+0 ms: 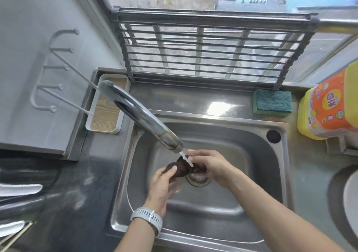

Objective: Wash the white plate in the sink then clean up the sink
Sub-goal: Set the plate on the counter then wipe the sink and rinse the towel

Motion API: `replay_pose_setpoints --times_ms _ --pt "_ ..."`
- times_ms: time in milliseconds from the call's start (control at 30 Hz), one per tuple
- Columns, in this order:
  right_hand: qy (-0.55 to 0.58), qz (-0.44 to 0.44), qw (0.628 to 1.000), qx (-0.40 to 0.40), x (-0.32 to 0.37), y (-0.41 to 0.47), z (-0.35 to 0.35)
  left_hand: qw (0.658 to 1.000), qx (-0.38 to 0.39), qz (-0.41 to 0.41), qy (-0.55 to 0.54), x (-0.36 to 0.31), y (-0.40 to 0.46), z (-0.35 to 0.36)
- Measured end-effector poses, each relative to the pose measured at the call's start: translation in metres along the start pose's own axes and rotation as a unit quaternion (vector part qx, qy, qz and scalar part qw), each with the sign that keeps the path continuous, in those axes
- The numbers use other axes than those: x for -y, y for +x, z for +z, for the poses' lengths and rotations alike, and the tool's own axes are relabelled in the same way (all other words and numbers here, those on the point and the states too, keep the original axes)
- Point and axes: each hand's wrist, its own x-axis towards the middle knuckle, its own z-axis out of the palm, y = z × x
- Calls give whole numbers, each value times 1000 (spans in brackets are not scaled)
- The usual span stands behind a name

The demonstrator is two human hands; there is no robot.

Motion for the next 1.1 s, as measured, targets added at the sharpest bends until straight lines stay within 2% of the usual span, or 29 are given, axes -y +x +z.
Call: replay_pose_setpoints --times_ms 67,133,233,300,400,500,600,767,900,1000,1100 --pt "68 15 994 -86 -7 -4 0 1000 -14 27 4 1 -9 -2" --pt "179 48 972 -148 -13 -7 -2 1000 2 31 1 -2 -22 -2" --pt "336 89 927 -142 -16 -11 -6 999 41 23 -19 -7 -39 2" --pt "396 90 902 -150 -14 -15 -7 998 55 24 -25 -11 -46 7" --pt "449 60 874 -177 -11 -18 -13 998 53 26 -38 -18 -47 18" --pt "456 36 863 -214 -6 -27 -32 997 23 55 -47 -25 -43 27" --pt "456 28 871 -182 0 -40 -49 996 3 79 -39 -30 -42 27" --pt "361 39 927 -95 6 -67 -42 995 9 76 -56 -40 -59 -2" --pt "283 -12 955 -90 7 -105 -20 993 37 75 -89 -46 -88 -24" --pt "237 -29 968 -79 -2 -131 8 988 66 40 -134 -46 -119 -12" --pt "169 -19 983 -64 -10 -150 46 992 85 27 -85 -35 -140 18"
